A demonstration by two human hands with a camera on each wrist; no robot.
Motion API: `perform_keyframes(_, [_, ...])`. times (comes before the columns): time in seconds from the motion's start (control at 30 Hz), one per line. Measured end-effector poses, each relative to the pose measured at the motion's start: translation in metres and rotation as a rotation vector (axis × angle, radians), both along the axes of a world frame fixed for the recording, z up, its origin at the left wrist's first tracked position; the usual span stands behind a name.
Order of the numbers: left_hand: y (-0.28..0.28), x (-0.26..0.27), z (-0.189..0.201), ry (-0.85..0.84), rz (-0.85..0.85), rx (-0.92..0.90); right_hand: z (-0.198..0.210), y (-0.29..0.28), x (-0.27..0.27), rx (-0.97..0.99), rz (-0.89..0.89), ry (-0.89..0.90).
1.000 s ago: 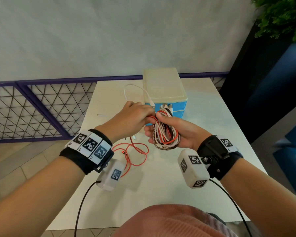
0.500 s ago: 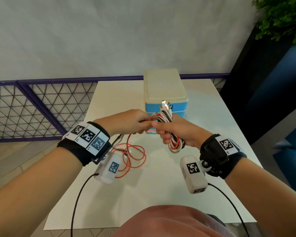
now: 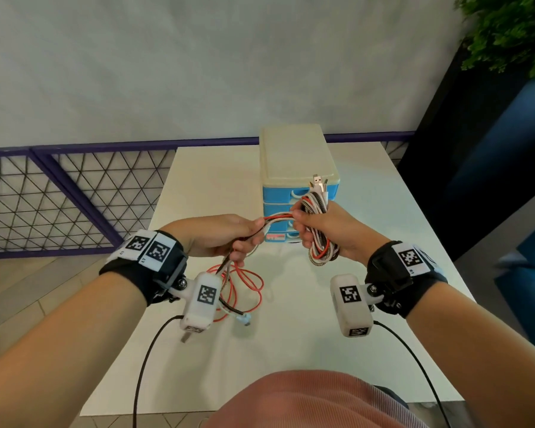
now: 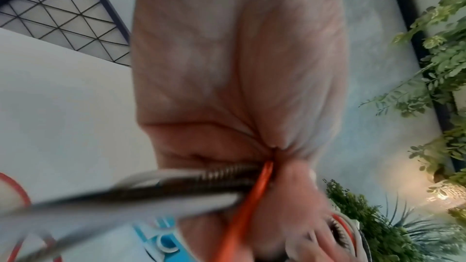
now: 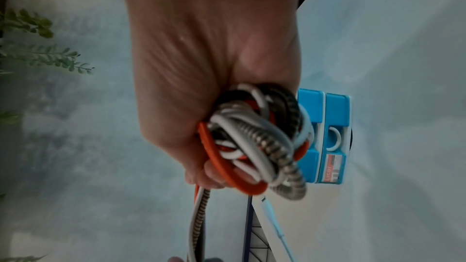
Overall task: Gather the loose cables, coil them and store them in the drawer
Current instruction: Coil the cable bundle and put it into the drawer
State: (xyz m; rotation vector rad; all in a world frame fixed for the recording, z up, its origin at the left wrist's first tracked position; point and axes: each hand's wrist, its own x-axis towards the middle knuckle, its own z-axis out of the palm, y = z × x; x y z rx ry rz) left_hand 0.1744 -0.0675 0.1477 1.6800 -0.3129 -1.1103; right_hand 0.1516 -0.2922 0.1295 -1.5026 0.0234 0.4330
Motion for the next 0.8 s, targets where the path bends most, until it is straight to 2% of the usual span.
perform_keyframes(0.13, [-0.008, 0.0, -0.005, -0.134, 0.212, -0.075, -0.002, 0.003, -0.002, 0.143, -0.033, 0.081])
perform_keyframes(0.23, [-0.014, 0.0, -0.004, -0.232, 0.29, -0.094, -0.003, 0.002, -0.005, 0.194, 0.069, 0.194])
perform_keyframes(0.33, [-0.018, 0.001, -0.005, -0.295, 0.317, -0.085, 0.0, 0.004, -0.009, 0.284, 0.109, 0.281])
perform_keyframes(0.5, [-0.01, 0.005, -0.007, -0.31, 0.224, -0.01, 0.002, 0.002, -0.007, 0.18, 0.022, 0.203])
perform_keyframes(0.57, [0.001, 0.006, -0.007, -0.282, 0.207, 0.007, 0.002, -0.001, -0.003, 0.19, -0.086, 0.15])
perform_keyframes(0.7, [0.029, 0.003, -0.018, -0.117, 0.094, 0.051, 0.006, -0.011, 0.009, 0.314, -0.447, -0.007])
perform_keyframes(0.8, [0.033, -0.004, -0.031, -0.002, 0.033, 0.134, 0.013, -0.008, 0.014, 0.372, -0.57, -0.082])
